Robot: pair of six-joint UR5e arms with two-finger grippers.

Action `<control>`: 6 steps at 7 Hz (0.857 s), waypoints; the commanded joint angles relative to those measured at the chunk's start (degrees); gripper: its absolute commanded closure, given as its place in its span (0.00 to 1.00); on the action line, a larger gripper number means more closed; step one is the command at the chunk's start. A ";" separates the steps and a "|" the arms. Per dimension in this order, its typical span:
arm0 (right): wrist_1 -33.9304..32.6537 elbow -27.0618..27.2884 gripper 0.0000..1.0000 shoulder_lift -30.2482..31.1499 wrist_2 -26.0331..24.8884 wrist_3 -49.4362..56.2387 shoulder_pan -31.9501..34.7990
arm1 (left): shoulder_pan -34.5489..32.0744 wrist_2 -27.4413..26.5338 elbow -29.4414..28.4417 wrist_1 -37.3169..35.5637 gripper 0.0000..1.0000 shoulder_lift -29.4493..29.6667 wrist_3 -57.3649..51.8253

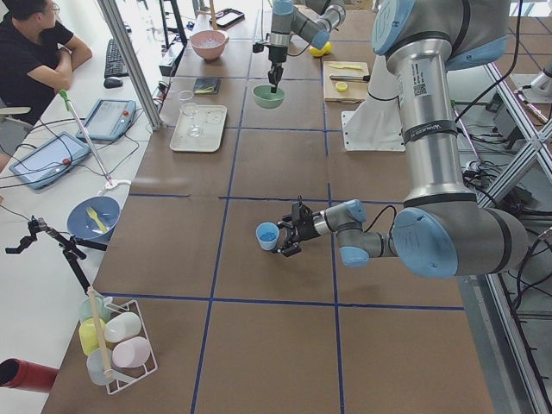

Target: Pour ice into bowl

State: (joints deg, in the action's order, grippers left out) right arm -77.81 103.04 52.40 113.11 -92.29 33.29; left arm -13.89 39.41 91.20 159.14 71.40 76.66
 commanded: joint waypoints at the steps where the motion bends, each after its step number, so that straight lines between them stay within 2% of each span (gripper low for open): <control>1: -0.06 -0.56 1.00 -0.46 -1.13 0.00 -0.77 | 0.00 -1.36 -1.55 0.03 0.02 3.03 -0.46; 4: -0.06 -0.56 1.00 -0.55 -2.10 0.00 -1.38 | 0.09 -1.09 -5.23 0.20 0.03 5.94 -0.64; 6: -0.06 -0.56 1.00 -0.55 -2.10 0.00 -1.47 | -0.70 -1.18 -5.24 0.64 0.06 6.38 -3.07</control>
State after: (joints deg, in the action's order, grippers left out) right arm -77.87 102.48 51.86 111.09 -92.29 31.92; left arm -14.11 38.33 86.12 159.48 77.30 75.36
